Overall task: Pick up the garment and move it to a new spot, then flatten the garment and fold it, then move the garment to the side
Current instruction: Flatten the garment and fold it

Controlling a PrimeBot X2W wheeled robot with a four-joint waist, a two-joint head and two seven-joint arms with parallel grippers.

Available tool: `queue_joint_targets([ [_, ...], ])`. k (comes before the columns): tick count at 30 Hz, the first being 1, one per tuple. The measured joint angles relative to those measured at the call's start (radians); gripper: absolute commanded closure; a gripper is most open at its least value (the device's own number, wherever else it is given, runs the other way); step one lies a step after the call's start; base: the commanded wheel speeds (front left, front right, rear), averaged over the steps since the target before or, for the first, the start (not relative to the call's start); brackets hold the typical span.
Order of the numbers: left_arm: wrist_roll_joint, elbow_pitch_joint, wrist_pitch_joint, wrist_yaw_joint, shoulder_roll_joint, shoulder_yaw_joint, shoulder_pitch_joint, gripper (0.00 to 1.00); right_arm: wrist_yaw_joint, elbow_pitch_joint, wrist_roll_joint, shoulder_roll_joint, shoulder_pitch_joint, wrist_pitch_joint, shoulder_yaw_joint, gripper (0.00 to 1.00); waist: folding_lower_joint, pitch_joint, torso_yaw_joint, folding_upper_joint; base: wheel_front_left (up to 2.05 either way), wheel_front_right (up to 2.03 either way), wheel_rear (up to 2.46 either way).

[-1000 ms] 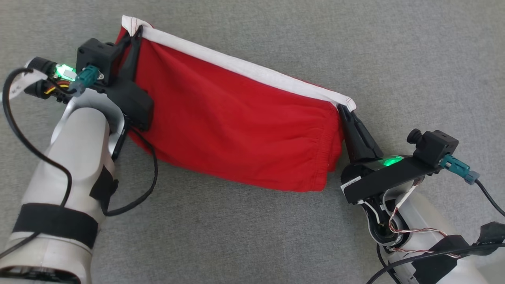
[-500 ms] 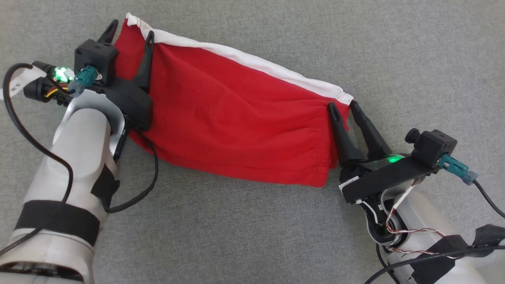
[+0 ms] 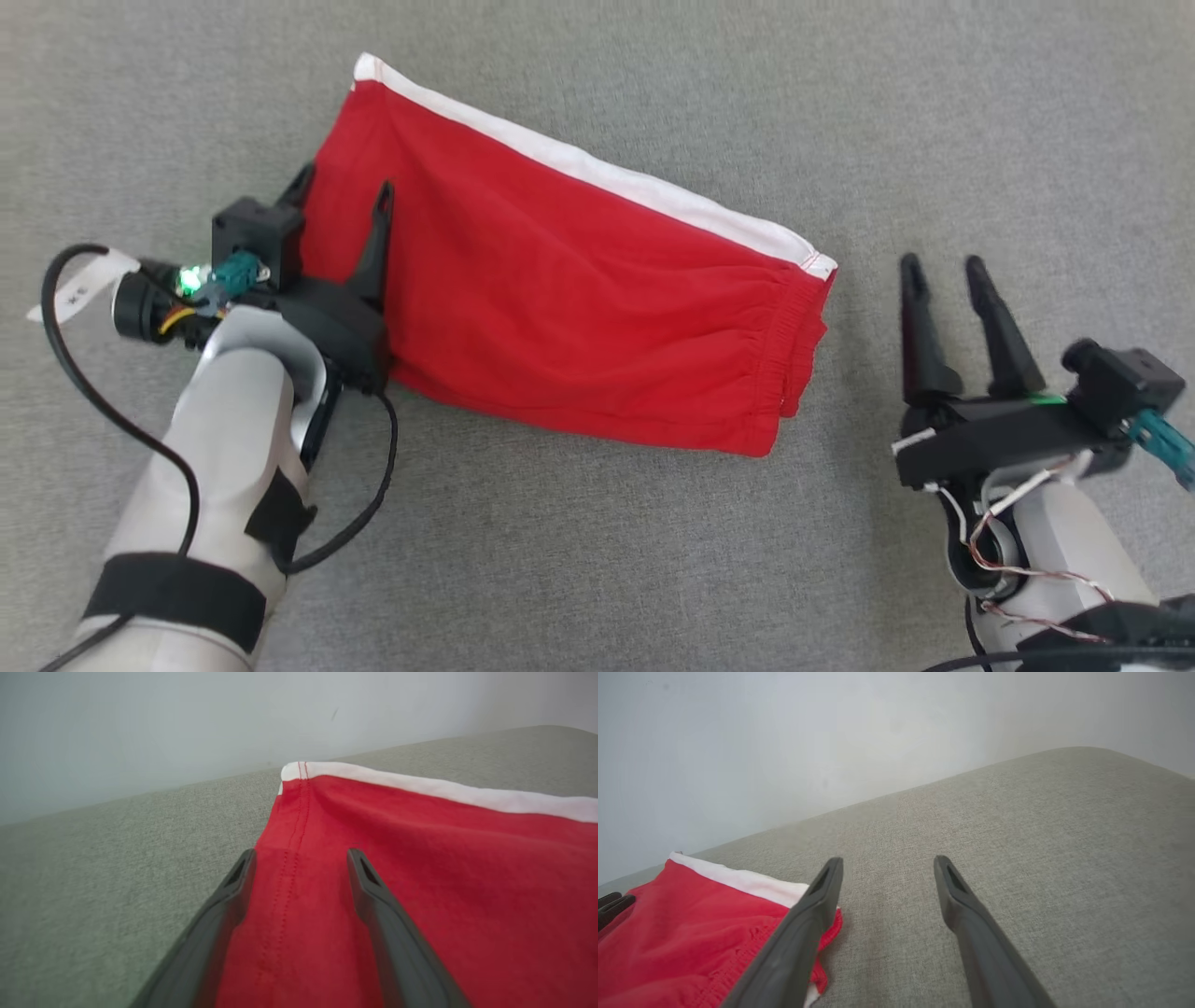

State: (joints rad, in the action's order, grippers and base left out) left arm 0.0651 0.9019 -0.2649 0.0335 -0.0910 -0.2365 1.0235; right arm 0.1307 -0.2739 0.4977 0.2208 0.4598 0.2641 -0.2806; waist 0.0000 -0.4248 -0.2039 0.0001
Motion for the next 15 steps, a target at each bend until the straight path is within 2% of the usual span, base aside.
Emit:
queue_joint_targets([
  [7, 0.020, 0.011, 0.001, -0.009, -0.005, 0.024, -0.038, 0.00, 0.000, 0.010, -0.067, -0.043, -0.065, 0.000, 0.089, 0.00, 0.0000, 0.038, 0.009, 0.0000, 0.00, 0.00, 0.00],
  [15, 0.053, 0.124, 0.001, 0.009, -0.005, 0.040, -0.040, 0.00, 0.000, 0.023, -0.087, -0.052, -0.088, 0.000, 0.097, 0.00, 0.0000, 0.068, 0.007, 0.0000, 0.00, 0.00, 0.00],
])
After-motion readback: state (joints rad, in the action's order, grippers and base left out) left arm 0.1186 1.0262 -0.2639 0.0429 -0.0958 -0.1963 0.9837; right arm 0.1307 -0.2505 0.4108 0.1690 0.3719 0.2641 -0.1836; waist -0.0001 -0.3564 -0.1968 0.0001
